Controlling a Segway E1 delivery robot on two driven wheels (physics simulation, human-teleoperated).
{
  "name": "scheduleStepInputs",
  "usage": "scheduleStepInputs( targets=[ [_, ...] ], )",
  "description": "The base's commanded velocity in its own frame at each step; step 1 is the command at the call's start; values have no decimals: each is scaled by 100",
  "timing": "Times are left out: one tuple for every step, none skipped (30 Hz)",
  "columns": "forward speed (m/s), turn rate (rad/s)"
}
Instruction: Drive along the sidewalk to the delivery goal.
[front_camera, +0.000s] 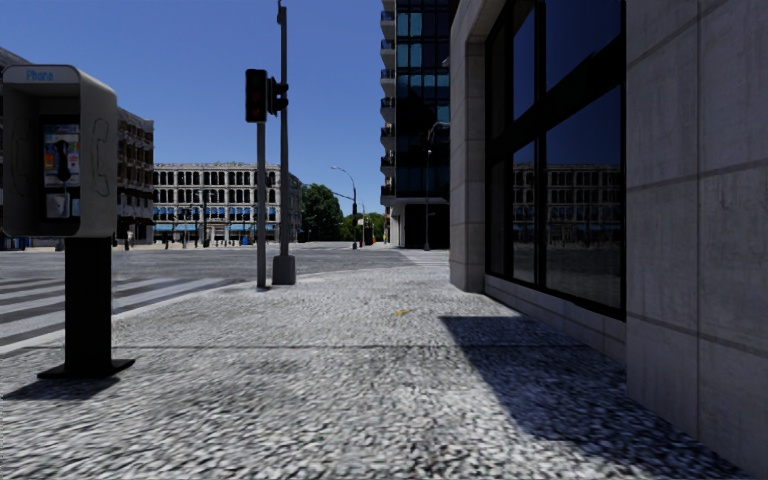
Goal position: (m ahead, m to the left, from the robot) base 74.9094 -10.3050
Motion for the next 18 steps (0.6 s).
scheduleStepInputs(
  targets=[
    [200, 0],
    [200, 0],
    [200, 0],
    [200, 0],
    [200, 0],
    [200, 0],
    [200, 0],
    [200, 0],
    [200, 0],
    [200, 0],
    [200, 0],
    [200, 0],
    [200, 0],
    [200, 0],
    [200, 0],
    [200, 0],
    [200, 0],
    [200, 0]
  ],
)
